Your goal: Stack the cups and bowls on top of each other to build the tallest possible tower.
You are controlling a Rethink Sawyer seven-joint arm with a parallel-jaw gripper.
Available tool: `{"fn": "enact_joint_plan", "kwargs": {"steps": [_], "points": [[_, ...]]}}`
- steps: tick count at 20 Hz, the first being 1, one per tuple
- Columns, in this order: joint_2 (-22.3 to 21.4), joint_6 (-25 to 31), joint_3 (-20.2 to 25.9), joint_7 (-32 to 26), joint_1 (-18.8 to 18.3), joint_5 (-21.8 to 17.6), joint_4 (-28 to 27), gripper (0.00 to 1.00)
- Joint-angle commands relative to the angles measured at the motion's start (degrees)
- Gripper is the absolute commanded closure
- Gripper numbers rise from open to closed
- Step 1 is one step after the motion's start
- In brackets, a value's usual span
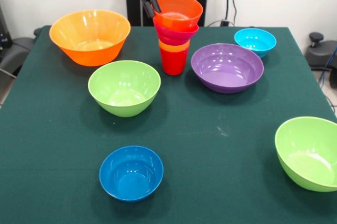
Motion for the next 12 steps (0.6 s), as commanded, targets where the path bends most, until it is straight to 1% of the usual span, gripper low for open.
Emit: {"fn": "enact_joint_plan", "kwargs": {"steps": [1, 9, 12], "points": [[2.6, 5.6, -2.5, -15.5, 1.1, -4.6, -3.3, 1.00], [3.0, 5.3, -3.2, -14.5, 1.8, -5.0, -3.3, 1.00], [4.1, 5.2, -4.2, -14.2, 2.2, -5.8, -3.7, 1.00]]}}
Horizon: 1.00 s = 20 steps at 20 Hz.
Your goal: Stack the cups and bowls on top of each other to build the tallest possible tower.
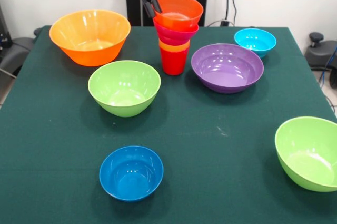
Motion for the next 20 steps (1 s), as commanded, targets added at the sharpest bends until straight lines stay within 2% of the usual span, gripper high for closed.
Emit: {"fn": "enact_joint_plan", "kwargs": {"steps": [1, 6, 20], "points": [[4.5, 4.9, -4.7, -14.2, 2.3, -6.4, -4.0, 1.00], [6.6, 3.1, -6.6, -13.6, 2.5, -9.2, -4.9, 1.00], [4.6, 3.5, -5.2, -12.6, 2.6, -8.7, -4.1, 1.00]]}}
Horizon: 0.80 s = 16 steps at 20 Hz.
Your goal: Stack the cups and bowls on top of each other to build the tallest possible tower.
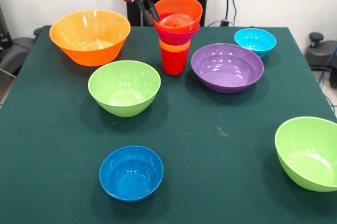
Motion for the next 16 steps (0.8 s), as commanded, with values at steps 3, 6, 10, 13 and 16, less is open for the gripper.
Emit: {"fn": "enact_joint_plan", "kwargs": {"steps": [3, 6, 10, 13, 16], "points": [[-0.2, 4.2, -2.3, -12.5, 2.7, -3.2, -2.4, 1.00], [-1.3, 5.1, -1.5, -12.3, 3.0, -1.6, -2.3, 1.00], [-3.7, 6.3, 0.0, -12.3, 3.1, 0.7, -1.8, 1.00], [-5.2, 6.8, 0.8, -12.2, 3.5, 2.3, -1.5, 1.00], [-6.6, 7.0, 1.7, -12.2, 3.3, 3.8, -0.8, 1.00]]}}
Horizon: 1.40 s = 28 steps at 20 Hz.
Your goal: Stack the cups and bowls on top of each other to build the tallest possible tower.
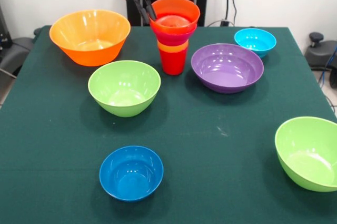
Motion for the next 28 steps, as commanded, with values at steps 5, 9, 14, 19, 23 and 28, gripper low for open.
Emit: {"fn": "enact_joint_plan", "kwargs": {"steps": [5, 9, 14, 19, 23, 28], "points": [[-4.5, 6.4, 1.1, -11.8, 3.4, 1.9, -0.5, 1.00], [-4.8, 5.9, 0.7, -11.2, 3.7, 2.1, 0.1, 1.00], [-4.0, 5.3, -0.4, -10.2, 4.6, 1.3, 0.0, 1.00], [-3.7, 3.1, -2.6, -6.7, 6.7, -1.1, 0.7, 1.00], [-4.7, 1.4, -3.9, -4.4, 7.8, -2.3, 1.7, 1.00], [-5.2, 2.5, -3.1, -5.9, 7.6, -0.3, 0.8, 1.00]]}}
